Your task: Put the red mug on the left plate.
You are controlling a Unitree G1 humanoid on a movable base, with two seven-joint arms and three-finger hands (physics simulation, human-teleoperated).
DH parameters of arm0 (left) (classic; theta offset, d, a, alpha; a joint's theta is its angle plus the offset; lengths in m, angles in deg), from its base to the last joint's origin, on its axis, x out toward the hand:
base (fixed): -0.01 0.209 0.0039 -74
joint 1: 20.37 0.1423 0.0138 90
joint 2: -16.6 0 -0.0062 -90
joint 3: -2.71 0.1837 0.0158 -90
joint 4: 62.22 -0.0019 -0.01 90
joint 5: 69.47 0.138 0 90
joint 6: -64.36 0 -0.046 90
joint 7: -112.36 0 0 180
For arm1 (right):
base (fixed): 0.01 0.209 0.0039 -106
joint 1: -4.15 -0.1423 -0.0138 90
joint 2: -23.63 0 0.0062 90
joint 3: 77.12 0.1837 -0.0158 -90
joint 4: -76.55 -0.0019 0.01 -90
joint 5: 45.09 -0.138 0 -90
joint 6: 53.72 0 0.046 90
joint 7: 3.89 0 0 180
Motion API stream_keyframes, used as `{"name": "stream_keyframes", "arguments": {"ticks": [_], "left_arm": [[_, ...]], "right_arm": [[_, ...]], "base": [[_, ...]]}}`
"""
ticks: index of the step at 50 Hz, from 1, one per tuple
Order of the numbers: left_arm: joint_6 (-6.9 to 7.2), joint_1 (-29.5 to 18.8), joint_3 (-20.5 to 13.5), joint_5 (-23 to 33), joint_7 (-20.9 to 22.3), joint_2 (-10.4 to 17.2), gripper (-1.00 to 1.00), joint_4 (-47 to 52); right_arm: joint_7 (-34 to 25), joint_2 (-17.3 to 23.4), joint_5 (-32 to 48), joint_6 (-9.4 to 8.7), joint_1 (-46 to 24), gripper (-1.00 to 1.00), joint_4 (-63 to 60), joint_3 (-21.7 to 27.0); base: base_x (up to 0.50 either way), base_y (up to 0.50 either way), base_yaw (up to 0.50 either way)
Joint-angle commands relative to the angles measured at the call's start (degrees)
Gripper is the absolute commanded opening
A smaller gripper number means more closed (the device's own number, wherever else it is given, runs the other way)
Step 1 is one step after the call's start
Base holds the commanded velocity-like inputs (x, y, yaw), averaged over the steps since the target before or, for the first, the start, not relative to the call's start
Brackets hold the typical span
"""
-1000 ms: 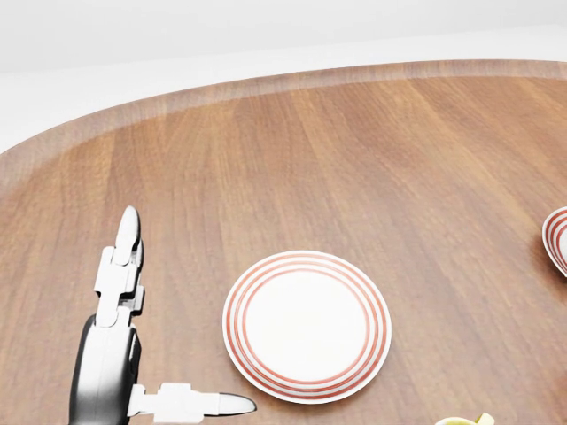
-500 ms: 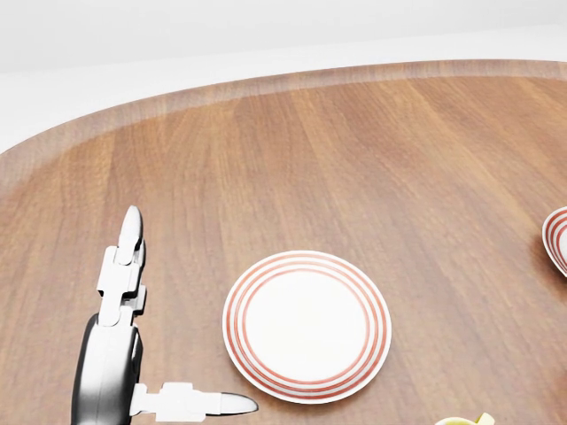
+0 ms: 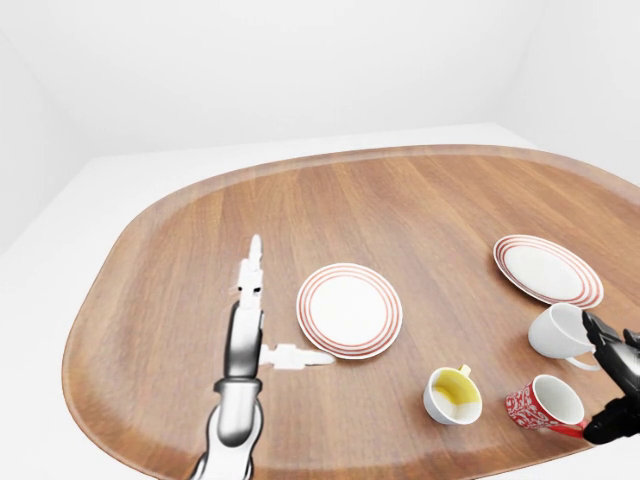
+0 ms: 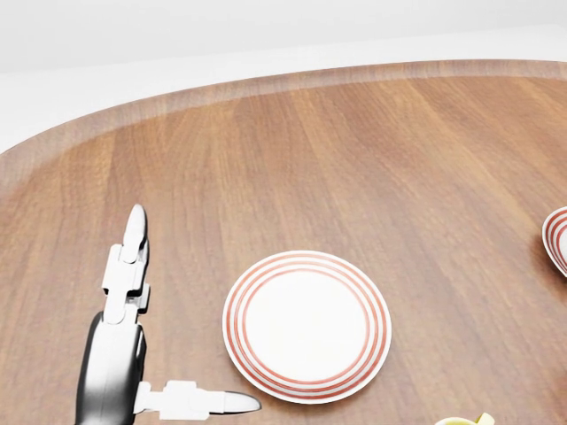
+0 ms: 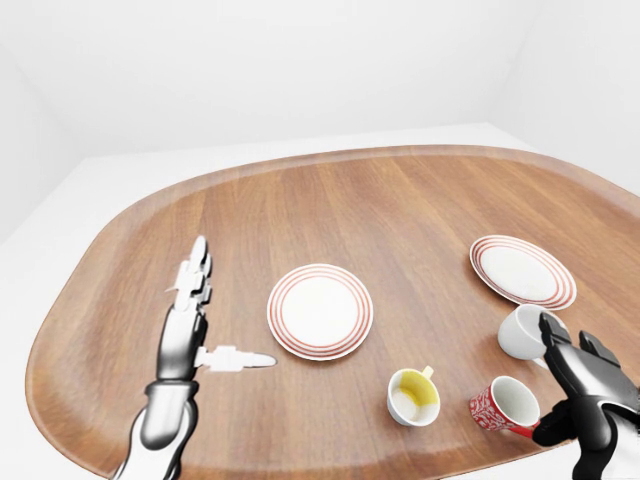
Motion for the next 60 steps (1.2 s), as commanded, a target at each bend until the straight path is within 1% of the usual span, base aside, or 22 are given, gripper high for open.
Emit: {"name": "stream_keyframes", "arguments": {"ticks": [1, 8, 13, 15, 17, 23, 32, 40, 52, 60], "left_arm": [[0.44, -0.43, 0.41, 0.43, -0.1, -0.08, 1.0, -0.26], [0.51, -0.31, 0.49, 0.44, -0.07, -0.03, 1.0, -0.04], [0.51, -0.32, 0.42, 0.31, -0.03, 0.03, 1.0, -0.01], [0.5, -0.4, 0.43, 0.37, -0.01, 0.01, 1.0, -0.18], [0.49, -0.34, 0.48, 0.41, 0.01, 0.0, 1.0, -0.11], [0.58, -0.31, 0.59, 0.49, -0.05, -0.01, 1.0, 0.01], [0.6, -0.34, 0.57, 0.45, -0.03, 0.01, 1.0, 0.06], [0.68, -0.72, 0.64, 0.62, -0.05, -0.11, 1.0, -0.44], [1.39, -1.05, 0.95, 0.95, -0.04, -0.22, 1.0, -0.21], [1.92, -1.38, 1.42, 1.42, -0.12, -0.32, 1.0, -0.25]], "right_arm": [[3.49, 1.6, 0.17, 0.0, -0.6, 1.0, 4.93, -3.75], [5.37, 1.55, 1.0, 0.0, -0.41, 1.0, 6.77, -5.26], [2.42, 0.86, -2.5, 0.0, 0.52, 1.0, 5.75, -5.39], [0.05, 0.08, -5.02, 0.0, 1.63, 1.0, 4.92, -5.13], [-0.61, -0.58, -5.26, 0.0, 1.84, 1.0, 3.99, -4.46], [-0.61, -0.72, -4.72, 0.0, 1.45, 1.0, 4.13, -3.82], [-0.22, -0.55, -4.42, 0.0, 0.99, 1.0, 4.83, -4.33], [1.79, 0.75, -3.25, 0.0, -0.39, 1.0, 7.1, -5.3], [6.93, 2.7, -2.56, 0.0, -1.82, 1.0, 12.28, -8.21], [8.42, 3.27, -3.44, 0.0, -1.89, 1.0, 14.16, -9.19]], "base": [[0.0, 0.0, 0.0], [0.0, 0.0, 0.0], [0.0, 0.0, 0.0], [0.0, 0.0, 0.0], [0.0, 0.0, 0.0], [0.0, 0.0, 0.0], [0.0, 0.0, 0.0], [0.0, 0.0, 0.0], [0.0, 0.0, 0.0], [0.0, 0.0, 0.0]]}}
